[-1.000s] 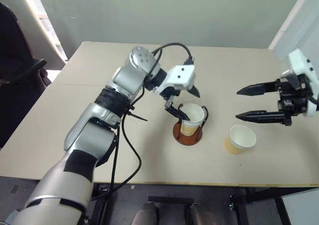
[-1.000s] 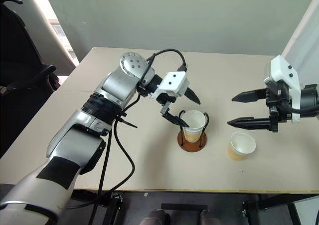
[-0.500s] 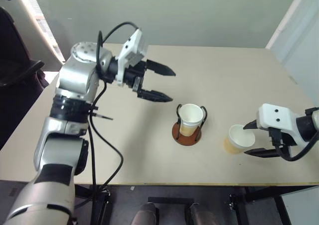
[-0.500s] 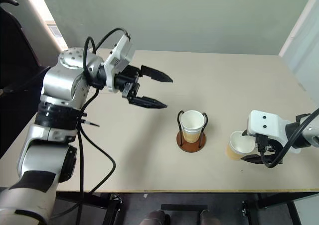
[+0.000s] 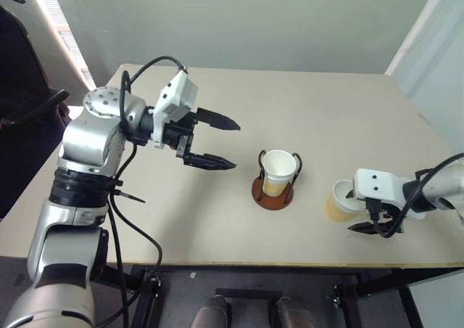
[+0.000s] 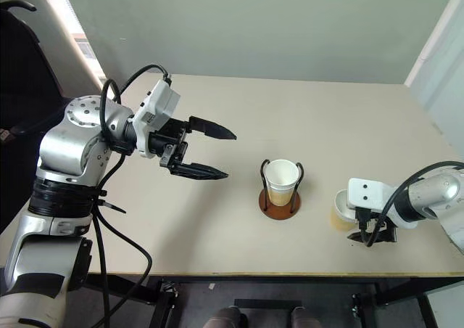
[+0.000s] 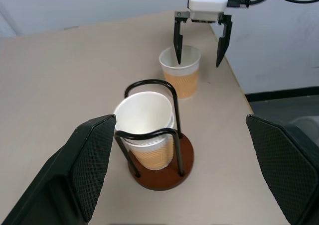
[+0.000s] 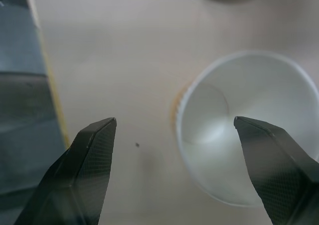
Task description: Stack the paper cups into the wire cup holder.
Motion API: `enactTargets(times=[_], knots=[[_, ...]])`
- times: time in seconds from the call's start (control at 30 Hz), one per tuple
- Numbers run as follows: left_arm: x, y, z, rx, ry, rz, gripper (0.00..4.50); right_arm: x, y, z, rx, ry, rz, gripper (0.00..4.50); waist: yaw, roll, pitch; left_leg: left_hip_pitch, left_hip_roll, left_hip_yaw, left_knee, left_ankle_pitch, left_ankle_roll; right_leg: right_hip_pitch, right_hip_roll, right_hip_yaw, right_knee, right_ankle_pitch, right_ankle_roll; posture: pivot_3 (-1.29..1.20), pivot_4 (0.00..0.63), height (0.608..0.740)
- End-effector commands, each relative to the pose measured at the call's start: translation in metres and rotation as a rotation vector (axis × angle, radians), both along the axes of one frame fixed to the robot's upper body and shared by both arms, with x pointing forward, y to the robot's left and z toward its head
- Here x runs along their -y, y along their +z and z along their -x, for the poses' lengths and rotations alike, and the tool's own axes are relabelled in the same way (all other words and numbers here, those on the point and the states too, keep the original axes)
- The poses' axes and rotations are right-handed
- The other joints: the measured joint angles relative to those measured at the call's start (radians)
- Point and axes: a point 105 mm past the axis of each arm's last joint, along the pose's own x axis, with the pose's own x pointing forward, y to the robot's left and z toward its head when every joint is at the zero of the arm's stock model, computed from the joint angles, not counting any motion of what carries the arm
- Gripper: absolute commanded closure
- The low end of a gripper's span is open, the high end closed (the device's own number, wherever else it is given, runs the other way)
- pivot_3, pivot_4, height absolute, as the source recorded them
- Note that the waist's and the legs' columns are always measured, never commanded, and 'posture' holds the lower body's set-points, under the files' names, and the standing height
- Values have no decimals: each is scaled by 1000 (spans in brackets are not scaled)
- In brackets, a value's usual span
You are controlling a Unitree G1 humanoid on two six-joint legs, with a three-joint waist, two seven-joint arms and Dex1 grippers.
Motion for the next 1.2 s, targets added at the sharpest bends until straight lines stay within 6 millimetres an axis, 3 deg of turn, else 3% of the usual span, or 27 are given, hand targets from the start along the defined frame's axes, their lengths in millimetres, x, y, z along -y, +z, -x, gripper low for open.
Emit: enactTargets(times=[0.03,0.3,0.43,0.6,0.73,0.8,1.0,1.2], knots=[[-2,11,4,81,1,5,0,0,1,-9,46,16,34,1494,-1,0,0,0,0,0,0,0,0,0,0,0,0,0,0,0,150,740],[-14,1,-1,100,43,-60,0,-9,8,-11,56,59,-15,4386,-2,0,0,-1,0,0,-1,0,0,-1,0,0,-1,0,-1,0,150,740],[-25,-1,-5,111,74,-94,0,-11,32,-10,65,58,-70,4451,-1,0,0,-1,0,0,-2,0,0,-1,0,0,-2,-1,-2,0,150,740],[-39,0,-14,128,115,-116,0,-18,89,-14,157,72,-137,4451,-2,1,1,-3,0,0,-4,0,0,-4,0,0,-1,-4,-8,0,150,740],[-41,-1,-17,133,111,-129,0,-42,134,-18,255,160,-181,4451,-5,1,1,-3,0,-1,-7,0,0,-7,0,0,0,-4,-8,0,150,740],[-41,-2,-17,133,105,-135,0,-59,145,-16,272,227,-184,4451,-7,1,1,-4,0,-1,-10,0,-1,-9,0,-1,0,-4,-8,0,150,740],[-38,-8,-19,126,92,-153,0,-98,133,-16,238,392,-146,4451,-8,1,1,-4,1,-2,-17,4,-7,-13,0,-3,0,-7,-11,0,150,740],[-37,-1,-16,125,81,-123,0,-107,116,-30,225,438,-93,4451,-8,1,1,-7,1,-3,-19,7,-12,-16,0,-3,0,-7,-11,0,150,740]])
